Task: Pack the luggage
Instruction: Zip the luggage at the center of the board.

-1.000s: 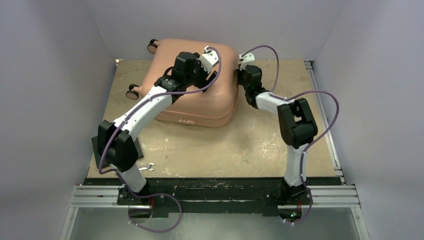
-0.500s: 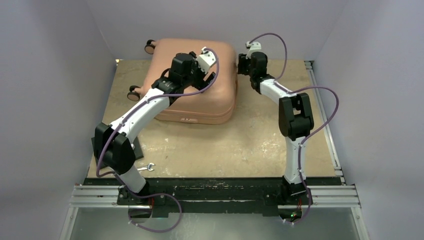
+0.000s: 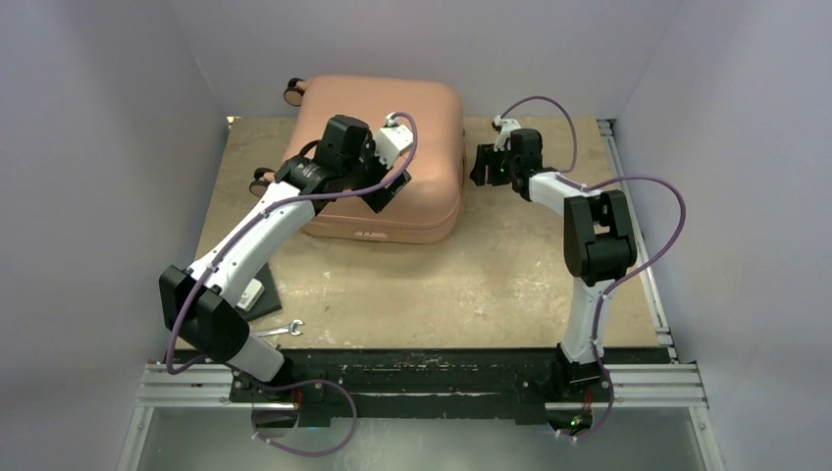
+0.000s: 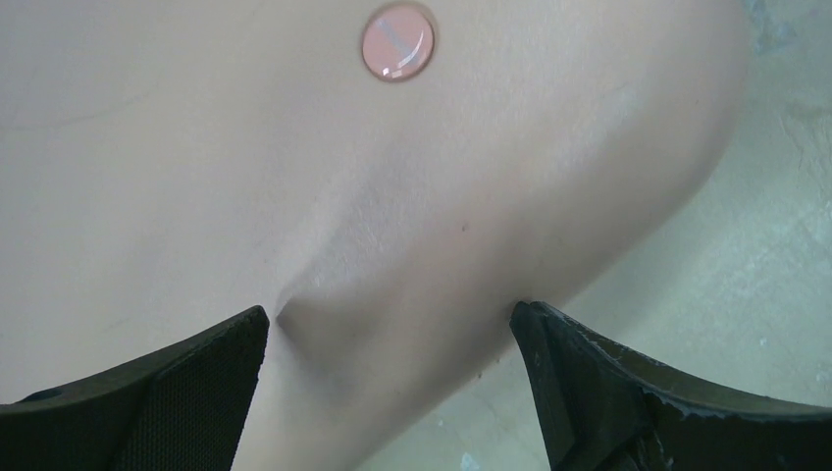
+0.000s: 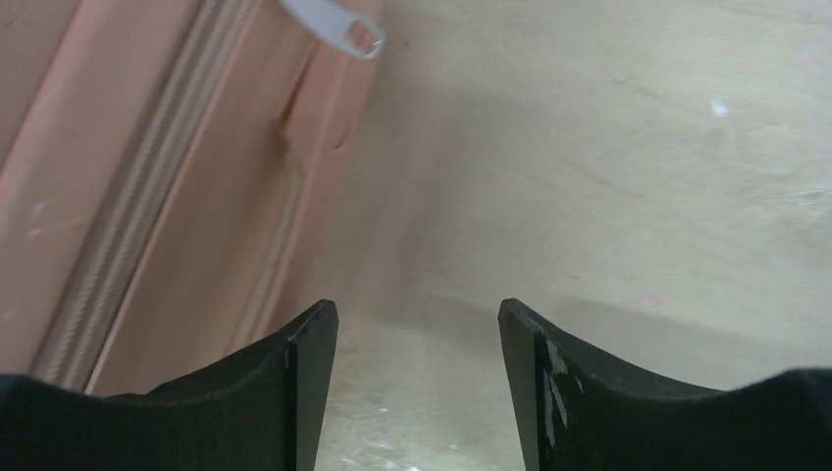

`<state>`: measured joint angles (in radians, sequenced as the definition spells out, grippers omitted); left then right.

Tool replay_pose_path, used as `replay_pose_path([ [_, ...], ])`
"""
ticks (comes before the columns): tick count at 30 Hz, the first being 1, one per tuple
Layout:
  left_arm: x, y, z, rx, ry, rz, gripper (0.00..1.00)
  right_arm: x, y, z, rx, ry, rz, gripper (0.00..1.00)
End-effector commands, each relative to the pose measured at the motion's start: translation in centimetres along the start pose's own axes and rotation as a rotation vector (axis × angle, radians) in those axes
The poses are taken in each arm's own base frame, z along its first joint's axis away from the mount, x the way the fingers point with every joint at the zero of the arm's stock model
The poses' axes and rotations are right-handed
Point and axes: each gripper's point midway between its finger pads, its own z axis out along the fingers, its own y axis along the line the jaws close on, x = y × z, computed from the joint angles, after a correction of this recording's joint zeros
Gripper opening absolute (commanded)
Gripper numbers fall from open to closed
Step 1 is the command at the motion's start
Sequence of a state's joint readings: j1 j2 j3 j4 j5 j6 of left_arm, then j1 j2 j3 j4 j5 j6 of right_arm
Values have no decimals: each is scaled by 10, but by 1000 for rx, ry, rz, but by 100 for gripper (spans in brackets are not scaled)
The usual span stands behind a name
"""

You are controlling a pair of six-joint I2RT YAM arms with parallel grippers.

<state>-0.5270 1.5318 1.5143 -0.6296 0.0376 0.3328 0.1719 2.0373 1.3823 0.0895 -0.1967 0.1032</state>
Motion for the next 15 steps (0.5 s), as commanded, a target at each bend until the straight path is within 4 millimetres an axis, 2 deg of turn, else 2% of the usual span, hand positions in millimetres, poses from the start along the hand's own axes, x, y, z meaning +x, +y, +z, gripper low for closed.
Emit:
replay_pose_path([
  [1, 11, 5, -33, -29, 39, 5, 99, -7, 28, -13, -111, -10, 50, 64],
  [4, 19, 21, -49, -87, 43, -15, 99, -10, 27, -18, -90, -15, 90, 64],
  [10, 46, 47, -84, -134, 16, -103, 99, -33, 30, -34, -69, -73, 145, 64],
  [15, 74, 49, -102, -195, 31, -123, 99, -35, 43, -37, -139, -61, 201, 63],
])
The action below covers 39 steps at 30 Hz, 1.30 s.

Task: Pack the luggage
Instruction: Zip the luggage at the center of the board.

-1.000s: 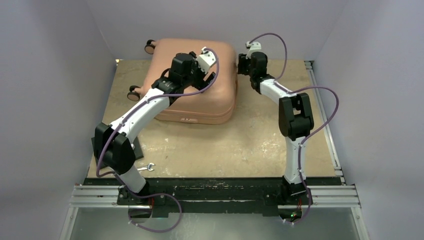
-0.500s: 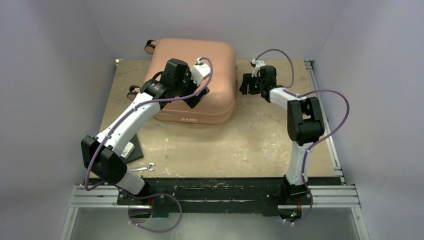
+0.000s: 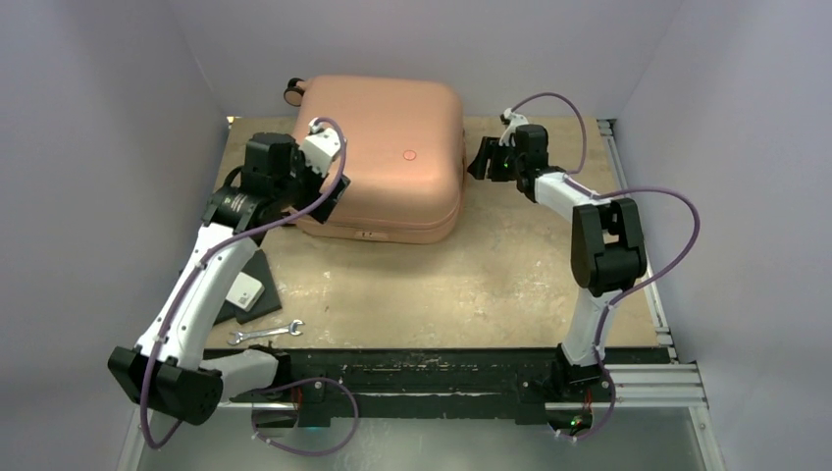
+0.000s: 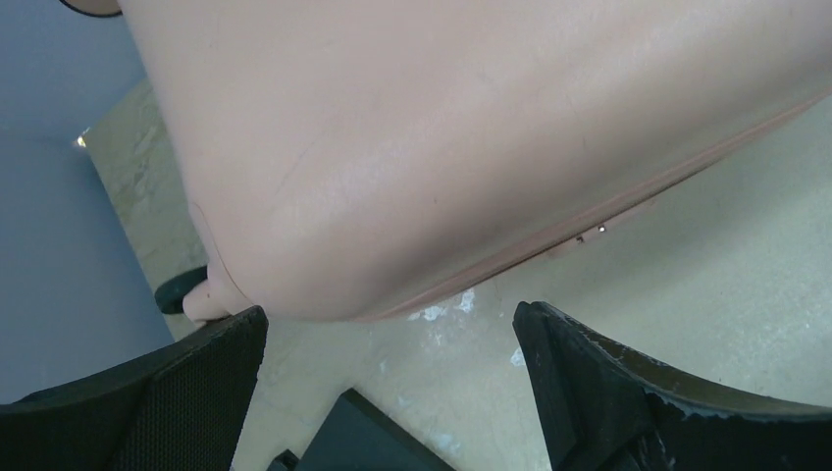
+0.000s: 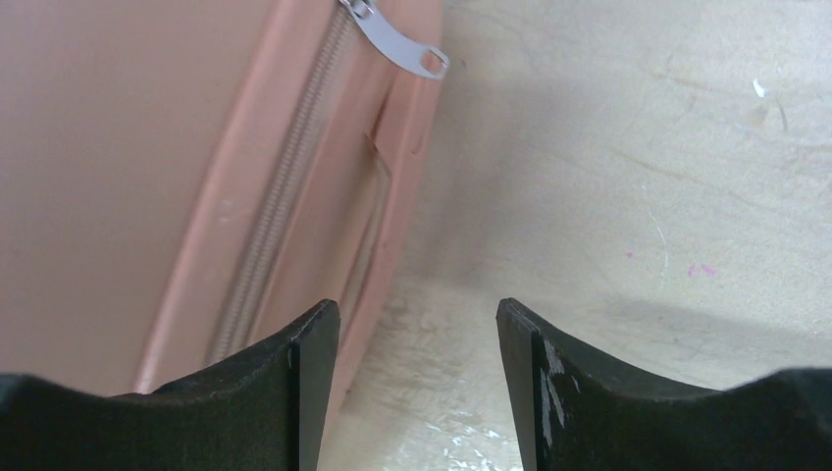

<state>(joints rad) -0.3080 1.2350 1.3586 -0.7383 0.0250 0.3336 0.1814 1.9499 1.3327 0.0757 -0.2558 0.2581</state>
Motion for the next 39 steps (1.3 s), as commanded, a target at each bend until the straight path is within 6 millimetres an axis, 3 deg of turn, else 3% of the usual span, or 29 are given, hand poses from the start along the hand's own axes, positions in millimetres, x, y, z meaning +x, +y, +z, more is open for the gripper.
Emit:
replay_pose_path([
  [1, 21, -5, -12, -7, -2, 1, 99, -22, 22, -11, -88, -42, 58, 63],
  [4, 35, -8, -15, -19, 8, -4, 99, -21, 17, -4, -71, -50, 57, 62],
  [10, 53, -14, -11, -15, 15, -20, 99, 1, 3, 18, -40, 6, 60, 59],
  [22, 55, -11, -12, -29, 30, -21, 99, 22, 22, 44, -103, 78, 23, 54],
  [24, 58, -6, -13, -61, 41, -25, 99, 28, 21, 44, -97, 90, 17, 46],
  [26, 61, 0, -13, -98, 57, -26, 99, 38, 22, 40, -110, 123, 24, 18],
  [28, 66, 8, -13, -142, 83, -26, 99, 39, 19, 33, -93, 124, 23, 0],
  [36, 81, 33, -9, -293, 153, -23, 99, 62, 5, -17, -17, 151, -88, 0],
  [39, 83, 45, -10, -357, 166, -29, 99, 86, 12, -32, -39, 213, -160, 0],
])
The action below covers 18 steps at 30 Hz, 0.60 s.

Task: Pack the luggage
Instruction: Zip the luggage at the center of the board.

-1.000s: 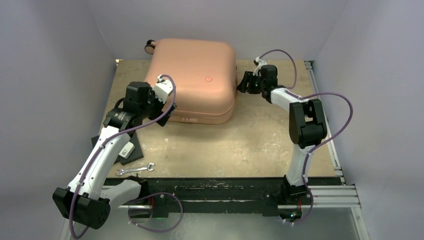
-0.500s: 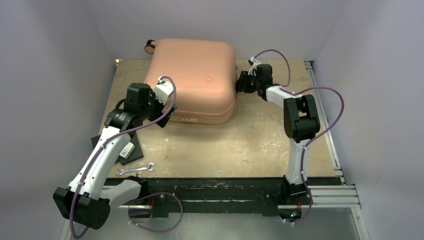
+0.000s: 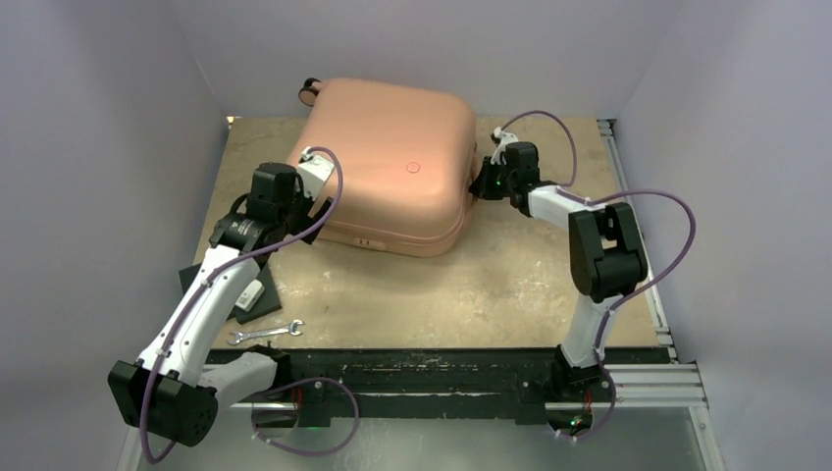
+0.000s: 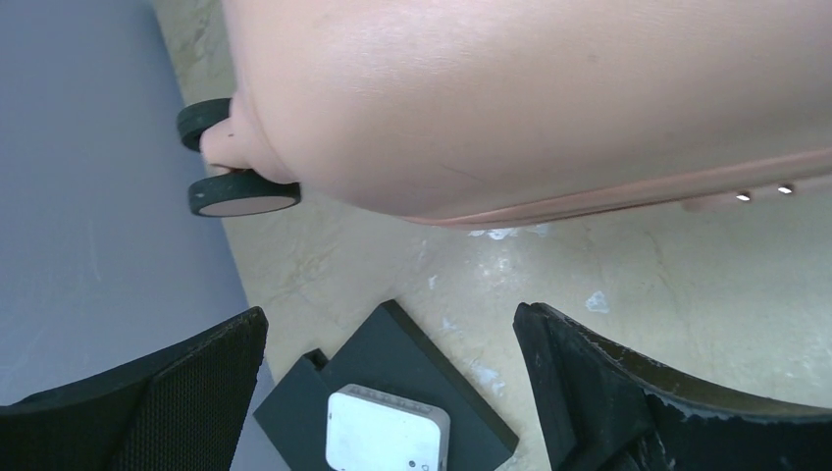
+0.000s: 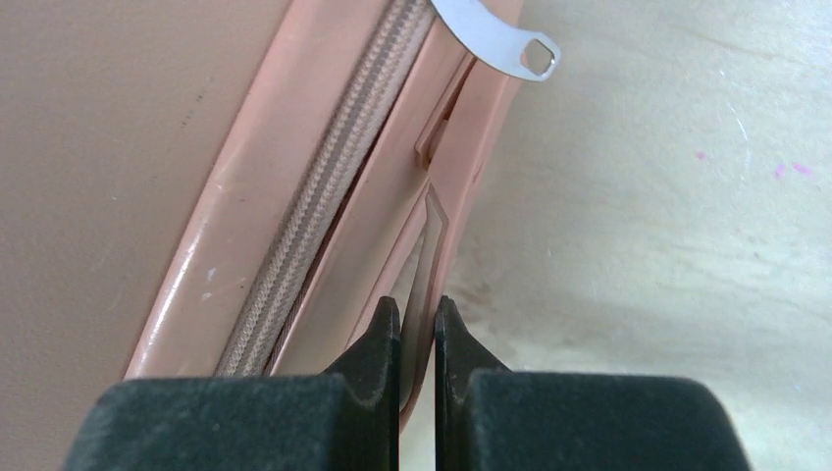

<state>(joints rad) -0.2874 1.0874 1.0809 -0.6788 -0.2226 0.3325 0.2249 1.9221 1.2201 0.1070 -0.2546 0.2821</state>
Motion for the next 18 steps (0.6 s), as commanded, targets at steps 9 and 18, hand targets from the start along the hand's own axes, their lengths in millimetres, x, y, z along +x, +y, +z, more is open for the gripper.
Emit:
replay_pose_path([
  [9, -2, 65, 11, -269, 36, -129, 99, 111, 60, -78, -222, 309, -337, 0],
  [18, 9, 80, 36, -277, 92, -185, 99, 76, 84, -116, -295, 229, -427, 42],
])
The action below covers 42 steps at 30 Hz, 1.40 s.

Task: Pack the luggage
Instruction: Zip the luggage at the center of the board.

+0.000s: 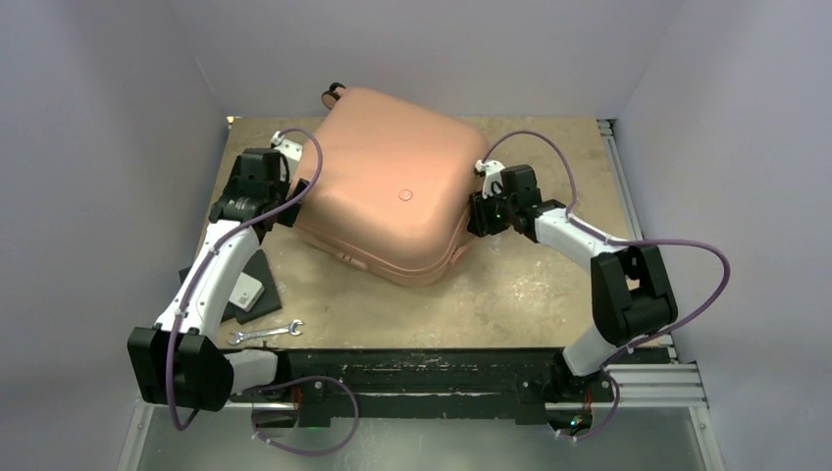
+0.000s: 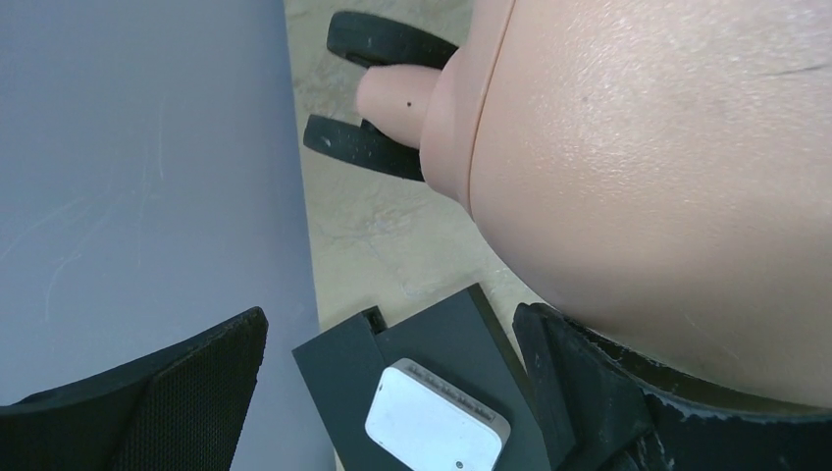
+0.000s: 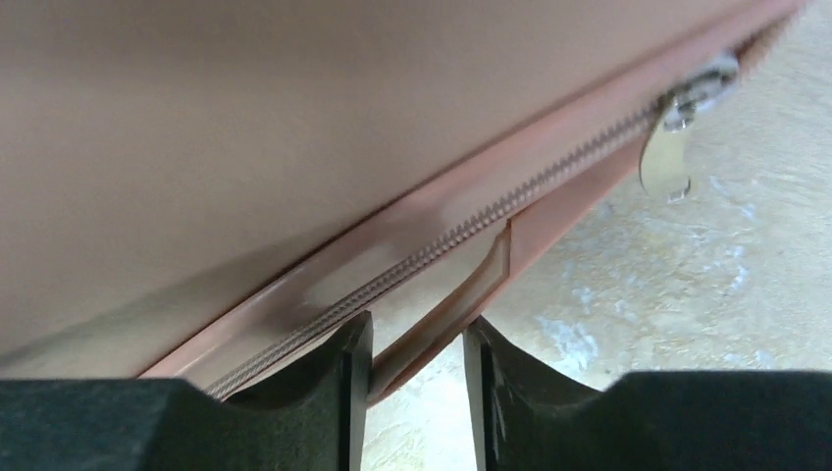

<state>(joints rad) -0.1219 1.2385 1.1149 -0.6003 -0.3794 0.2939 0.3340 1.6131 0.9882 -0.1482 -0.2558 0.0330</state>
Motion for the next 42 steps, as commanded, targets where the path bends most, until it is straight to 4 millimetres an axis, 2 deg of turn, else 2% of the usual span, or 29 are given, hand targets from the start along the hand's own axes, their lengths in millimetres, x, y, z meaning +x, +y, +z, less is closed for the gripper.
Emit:
replay_pose_path([
  [1, -23, 12, 4, -29, -61, -68, 99, -18, 43, -42, -201, -34, -185, 45],
  [3, -23, 16, 5, -33, -64, -75, 99, -37, 27, -56, -155, -81, -190, 50],
  [7, -22, 27, 12, -55, -62, -93, 99, -70, -15, -79, -30, -157, -188, 51],
  [10, -25, 35, 25, -68, -57, -107, 99, -90, -31, -91, 59, -249, -215, 50],
  [13, -36, 41, 42, -71, -56, -115, 99, -111, -31, -101, 91, -397, -269, 50],
  [16, -49, 51, 62, -73, -56, -137, 99, -118, -27, -101, 74, -448, -332, 49],
  [23, -76, 35, 115, 13, -28, -158, 98, -132, -25, -97, 55, -480, -486, 48],
  [26, -90, 29, 130, 50, -40, -168, 98, -133, -25, -98, 67, -509, -505, 48],
  [29, -105, 28, 139, 72, -49, -183, 97, -121, -22, -96, 59, -537, -492, 47],
  [32, -123, 36, 124, 81, -80, -232, 96, -110, -21, -99, 66, -548, -455, 45],
  [37, -165, 47, 60, 152, -240, -329, 97, -96, -22, -111, 126, -556, -454, 45],
  [40, -182, 45, 34, 179, -297, -341, 99, -82, -21, -107, 160, -562, -469, 47],
  [42, -194, 27, 23, 188, -312, -305, 99, -79, -20, -104, 179, -578, -477, 47],
])
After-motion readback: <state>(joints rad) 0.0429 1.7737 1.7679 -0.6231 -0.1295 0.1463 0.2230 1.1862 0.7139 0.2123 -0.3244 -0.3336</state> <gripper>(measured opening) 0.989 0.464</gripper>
